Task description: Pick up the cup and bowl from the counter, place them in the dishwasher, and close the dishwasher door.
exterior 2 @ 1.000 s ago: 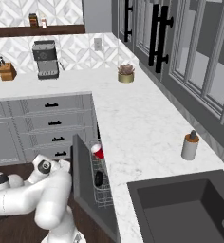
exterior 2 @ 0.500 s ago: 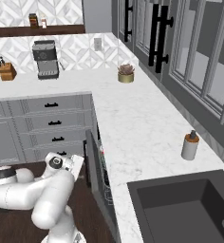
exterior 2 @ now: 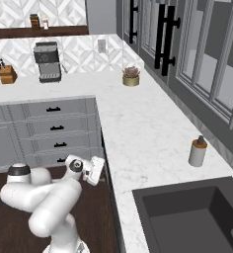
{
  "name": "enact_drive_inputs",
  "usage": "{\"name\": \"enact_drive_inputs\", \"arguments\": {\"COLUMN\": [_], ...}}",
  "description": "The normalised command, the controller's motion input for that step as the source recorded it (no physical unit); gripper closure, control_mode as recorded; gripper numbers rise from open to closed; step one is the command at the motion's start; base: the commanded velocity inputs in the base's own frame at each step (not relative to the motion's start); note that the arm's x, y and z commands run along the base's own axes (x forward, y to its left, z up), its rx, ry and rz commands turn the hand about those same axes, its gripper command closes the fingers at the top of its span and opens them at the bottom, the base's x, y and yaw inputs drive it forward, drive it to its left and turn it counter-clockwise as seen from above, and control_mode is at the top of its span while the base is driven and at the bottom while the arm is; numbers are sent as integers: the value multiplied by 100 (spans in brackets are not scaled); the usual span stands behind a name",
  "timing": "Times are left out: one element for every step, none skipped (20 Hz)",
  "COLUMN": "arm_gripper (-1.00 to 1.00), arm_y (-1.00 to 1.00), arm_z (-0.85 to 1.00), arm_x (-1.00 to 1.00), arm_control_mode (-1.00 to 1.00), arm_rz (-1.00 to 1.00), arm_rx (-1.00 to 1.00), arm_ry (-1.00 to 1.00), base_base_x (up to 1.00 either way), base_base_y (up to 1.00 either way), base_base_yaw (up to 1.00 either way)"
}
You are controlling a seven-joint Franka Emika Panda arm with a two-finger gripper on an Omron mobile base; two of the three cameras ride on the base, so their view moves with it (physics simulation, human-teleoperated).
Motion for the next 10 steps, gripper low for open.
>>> {"name": "enact_drive_inputs", "arguments": {"arm_gripper": [-100,-100,-100,-100,-100,-100,-100,-100,-100,-100], "arm_y": [-100,-100,-100,-100,-100,-100,-100,-100,-100,-100], "arm_z": [0,0,0,0,0,0,0,0,0,0], "arm_x": [94,94,86,79,82,84,82,68,51,48], "arm_control_mode": [-100,-100,-100,-100,-100,-100,-100,-100,-100,-100], "arm_rz": [-21,-21,-21,-21,-20,-20,-20,-20,-19,-18], "arm_rx": [-16,-15,-13,-13,-14,-13,-13,-13,-14,-12], "arm_ry": [-9,-10,-12,-12,-10,-9,-9,-12,-16,-15], "base_base_x": [0,0,0,0,0,0,0,0,0,0], "base_base_y": [0,0,0,0,0,0,0,0,0,0], "base_base_yaw": [0,0,0,0,0,0,0,0,0,0]}}
